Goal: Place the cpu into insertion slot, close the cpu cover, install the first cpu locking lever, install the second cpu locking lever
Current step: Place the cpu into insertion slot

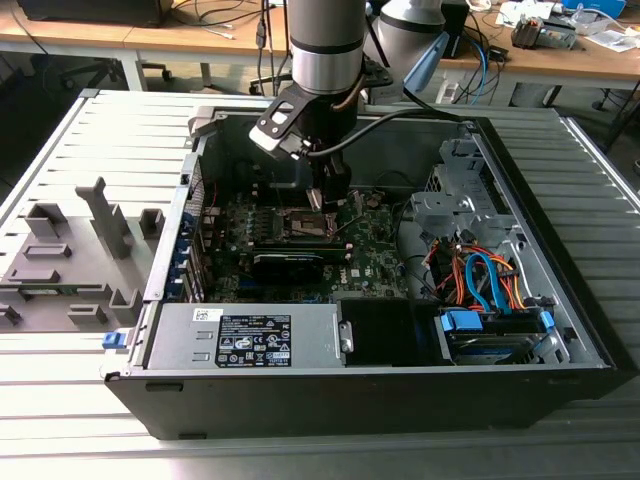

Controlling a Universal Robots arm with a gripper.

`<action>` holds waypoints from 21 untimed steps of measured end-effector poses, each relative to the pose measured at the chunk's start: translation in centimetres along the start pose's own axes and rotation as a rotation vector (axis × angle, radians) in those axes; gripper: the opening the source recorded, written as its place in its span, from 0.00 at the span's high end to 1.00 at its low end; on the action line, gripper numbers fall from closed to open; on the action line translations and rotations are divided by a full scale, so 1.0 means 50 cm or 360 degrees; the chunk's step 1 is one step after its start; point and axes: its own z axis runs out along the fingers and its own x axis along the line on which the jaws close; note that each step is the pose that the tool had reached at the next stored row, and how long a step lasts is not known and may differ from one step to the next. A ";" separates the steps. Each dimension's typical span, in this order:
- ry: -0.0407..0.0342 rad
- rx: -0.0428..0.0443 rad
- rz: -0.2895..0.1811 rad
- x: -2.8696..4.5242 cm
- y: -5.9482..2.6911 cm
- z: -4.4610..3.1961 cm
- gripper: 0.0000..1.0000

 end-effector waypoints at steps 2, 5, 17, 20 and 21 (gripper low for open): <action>-0.0001 0.0000 0.0006 0.000 0.000 0.000 0.46; -0.0002 0.0001 0.0016 0.000 0.000 0.000 0.46; -0.0008 0.0003 0.0065 0.000 0.000 0.000 0.46; -0.0010 0.0003 0.0074 0.000 0.000 0.000 0.46; -0.0010 0.0003 0.0077 0.000 0.000 0.000 0.46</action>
